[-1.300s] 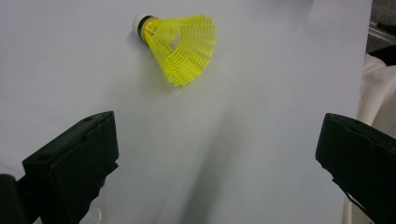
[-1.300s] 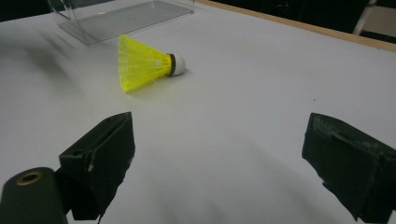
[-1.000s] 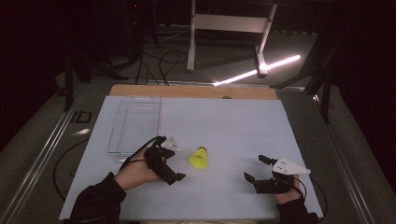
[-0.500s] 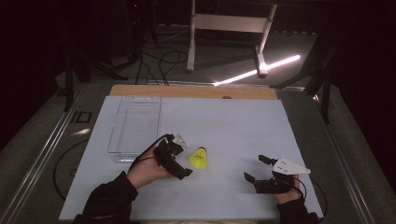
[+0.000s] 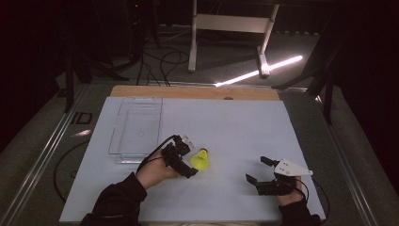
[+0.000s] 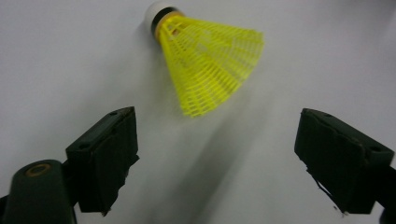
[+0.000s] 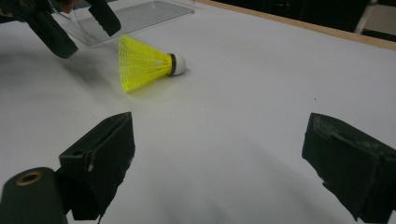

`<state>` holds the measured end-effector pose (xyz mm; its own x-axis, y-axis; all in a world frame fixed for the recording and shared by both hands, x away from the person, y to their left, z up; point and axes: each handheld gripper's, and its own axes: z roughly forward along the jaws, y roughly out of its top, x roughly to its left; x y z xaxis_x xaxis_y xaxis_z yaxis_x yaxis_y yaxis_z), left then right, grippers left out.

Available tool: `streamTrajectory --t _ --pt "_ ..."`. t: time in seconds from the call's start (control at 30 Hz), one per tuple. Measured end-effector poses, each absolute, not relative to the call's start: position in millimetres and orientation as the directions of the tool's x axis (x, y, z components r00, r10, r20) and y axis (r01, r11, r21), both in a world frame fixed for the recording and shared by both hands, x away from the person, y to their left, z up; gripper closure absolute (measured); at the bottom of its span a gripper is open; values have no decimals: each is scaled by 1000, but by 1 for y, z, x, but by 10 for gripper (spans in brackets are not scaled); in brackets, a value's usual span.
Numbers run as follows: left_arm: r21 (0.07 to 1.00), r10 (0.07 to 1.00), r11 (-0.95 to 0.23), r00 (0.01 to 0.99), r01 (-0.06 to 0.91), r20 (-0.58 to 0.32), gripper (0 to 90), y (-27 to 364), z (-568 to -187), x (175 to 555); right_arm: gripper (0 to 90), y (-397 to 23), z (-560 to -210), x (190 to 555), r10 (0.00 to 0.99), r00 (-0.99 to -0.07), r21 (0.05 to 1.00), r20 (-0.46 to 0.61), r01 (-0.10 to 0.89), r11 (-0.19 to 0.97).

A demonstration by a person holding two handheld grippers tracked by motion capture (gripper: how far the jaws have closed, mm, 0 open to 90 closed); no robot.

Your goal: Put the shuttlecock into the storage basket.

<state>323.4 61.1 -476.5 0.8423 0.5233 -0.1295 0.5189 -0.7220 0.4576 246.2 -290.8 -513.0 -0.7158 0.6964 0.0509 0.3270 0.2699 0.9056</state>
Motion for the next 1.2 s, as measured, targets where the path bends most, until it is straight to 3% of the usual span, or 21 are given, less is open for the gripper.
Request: streamTrajectory --t 0.5,0.67,0.87,1.2 --pt "385 598 -714 795 585 -101 249 44 -486 337 94 -290 -514 247 694 -718 903 54 332 272" --pt "371 610 -710 786 598 -99 351 39 -489 341 94 -290 -514 247 694 -718 903 55 333 272" --pt "365 610 -711 785 601 -103 545 34 -491 346 95 -291 -514 246 693 -719 903 55 332 273" --pt "348 602 -721 790 599 -112 688 26 -496 351 94 -291 -514 246 693 -718 902 55 334 275"
